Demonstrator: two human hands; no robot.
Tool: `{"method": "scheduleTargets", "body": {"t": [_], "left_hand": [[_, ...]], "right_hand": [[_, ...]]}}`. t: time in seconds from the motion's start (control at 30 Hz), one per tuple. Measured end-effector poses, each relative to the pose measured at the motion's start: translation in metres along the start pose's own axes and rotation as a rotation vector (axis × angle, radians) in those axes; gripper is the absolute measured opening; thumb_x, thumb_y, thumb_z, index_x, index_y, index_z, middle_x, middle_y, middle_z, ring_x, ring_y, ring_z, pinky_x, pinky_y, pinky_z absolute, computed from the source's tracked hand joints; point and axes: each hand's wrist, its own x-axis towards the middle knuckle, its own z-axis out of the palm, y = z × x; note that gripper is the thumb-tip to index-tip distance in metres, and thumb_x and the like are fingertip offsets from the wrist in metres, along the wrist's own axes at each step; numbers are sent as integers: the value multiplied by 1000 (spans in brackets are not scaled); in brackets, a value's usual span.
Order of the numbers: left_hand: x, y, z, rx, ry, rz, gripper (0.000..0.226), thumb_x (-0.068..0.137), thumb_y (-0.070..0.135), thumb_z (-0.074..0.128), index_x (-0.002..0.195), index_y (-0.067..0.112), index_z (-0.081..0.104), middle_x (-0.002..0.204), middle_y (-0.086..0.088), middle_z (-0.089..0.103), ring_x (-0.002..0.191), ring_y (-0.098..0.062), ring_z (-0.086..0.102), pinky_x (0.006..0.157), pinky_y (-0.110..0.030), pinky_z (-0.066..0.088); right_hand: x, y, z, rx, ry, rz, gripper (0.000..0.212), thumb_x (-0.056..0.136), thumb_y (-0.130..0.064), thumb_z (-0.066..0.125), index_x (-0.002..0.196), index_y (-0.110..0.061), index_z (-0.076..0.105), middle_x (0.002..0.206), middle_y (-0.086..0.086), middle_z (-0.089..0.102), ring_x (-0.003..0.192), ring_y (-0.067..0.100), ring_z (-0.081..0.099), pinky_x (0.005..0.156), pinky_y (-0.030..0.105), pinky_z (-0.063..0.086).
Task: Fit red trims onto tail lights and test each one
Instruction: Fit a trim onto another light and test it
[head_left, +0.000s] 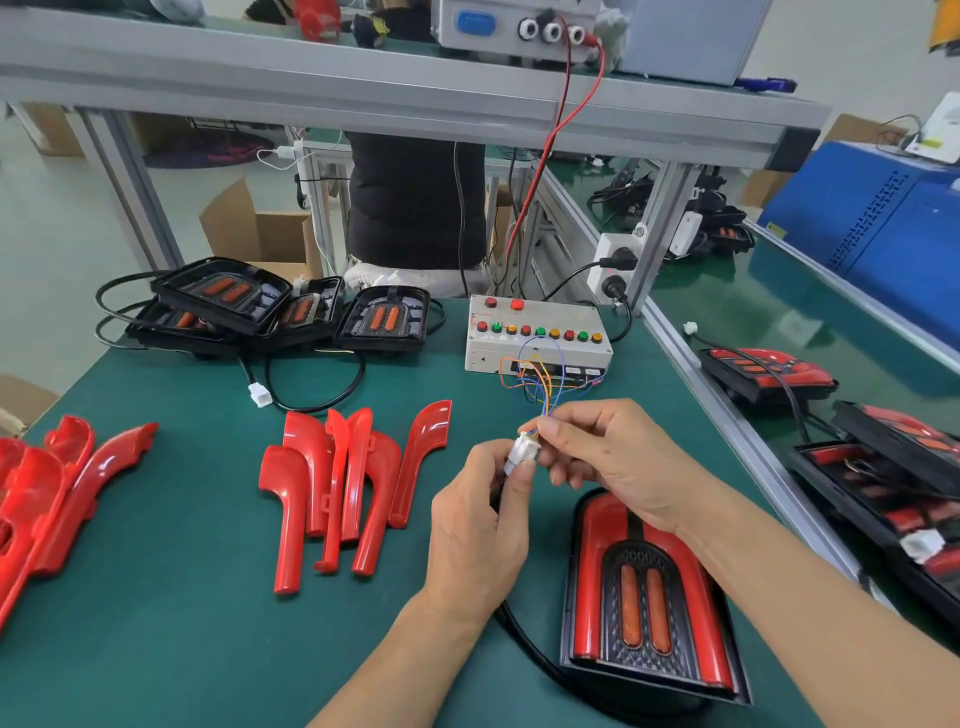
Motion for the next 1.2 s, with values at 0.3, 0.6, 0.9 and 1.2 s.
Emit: {"method": "scheduleTargets", "body": {"t": [0.3,0.6,0.9,1.2], "left_hand": [[2,-8,2,-72,-52,-100,33,104,49,33,91,30,57,67,11,64,45,-9,44,45,-24,36],[3,-7,0,-59,-74,-98,31,104,52,31,86,41,54,62,9,63,46,-9,48,47,-19,36],[5,0,0,-56,-53,-117,17,99,46,54,92,31,58,71,5,63,59,-18,54,53,-22,42],[5,0,0,-7,-21,-132,14,93,35,64,86,25,57,70,12,61,55,-13,50,52,-12,33]], "right_hand": [[6,-1,2,-100,28,-33,11,97,-12,67,89,-13,74,68,-2,70,54,12,60,51,19,46],[8,2,4,-186,45,-95,7,93,-11,73,87,-8,74,73,3,76,57,14,65,55,22,51],[7,-1,5,-206,68,-86,30,94,-28,70,78,-3,72,65,3,69,54,14,62,56,22,50],[10,11,13,-63,172,12,25,94,-24,72,75,-8,70,61,3,63,50,12,52,50,20,44]]}}
